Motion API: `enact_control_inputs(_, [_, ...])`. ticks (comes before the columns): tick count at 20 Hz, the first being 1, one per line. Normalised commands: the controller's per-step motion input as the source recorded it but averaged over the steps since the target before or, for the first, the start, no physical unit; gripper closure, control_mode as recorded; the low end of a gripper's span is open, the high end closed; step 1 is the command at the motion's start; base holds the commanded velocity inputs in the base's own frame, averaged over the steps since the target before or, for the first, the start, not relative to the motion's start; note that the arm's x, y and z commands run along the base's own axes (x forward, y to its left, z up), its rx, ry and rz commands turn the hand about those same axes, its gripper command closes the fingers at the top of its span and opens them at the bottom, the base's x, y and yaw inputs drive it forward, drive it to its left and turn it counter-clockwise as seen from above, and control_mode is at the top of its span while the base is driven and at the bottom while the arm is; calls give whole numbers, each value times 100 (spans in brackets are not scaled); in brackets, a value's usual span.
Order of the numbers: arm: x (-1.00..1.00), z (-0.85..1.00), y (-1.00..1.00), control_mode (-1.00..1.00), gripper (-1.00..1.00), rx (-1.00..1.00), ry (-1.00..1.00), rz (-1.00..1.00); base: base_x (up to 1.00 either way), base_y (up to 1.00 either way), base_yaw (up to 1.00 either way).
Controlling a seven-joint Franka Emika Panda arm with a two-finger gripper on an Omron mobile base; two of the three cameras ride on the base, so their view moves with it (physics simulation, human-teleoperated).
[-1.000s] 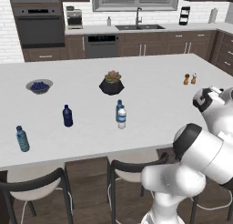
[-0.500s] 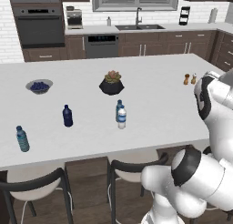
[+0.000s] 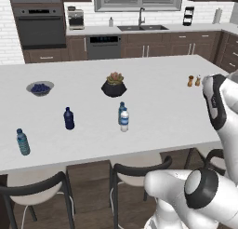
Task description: Move the plastic bottles in the middle to the plastics group, and the glass bottles in the middle to the glass group.
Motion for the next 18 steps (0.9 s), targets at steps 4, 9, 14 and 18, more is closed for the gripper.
enact_control_inputs(4, [1,0,96,-100,-100,-19,19,20,0,0,0])
enact_control_inputs(9, [23,0,100,-100,-100,-22,26,11,0,0,0])
enact_control_inputs(14, [27,-2,88,-100,-100,-22,31,8,0,0,0])
enact_control_inputs(18, [35,-8,73,-100,-100,-14,32,6,0,0,0])
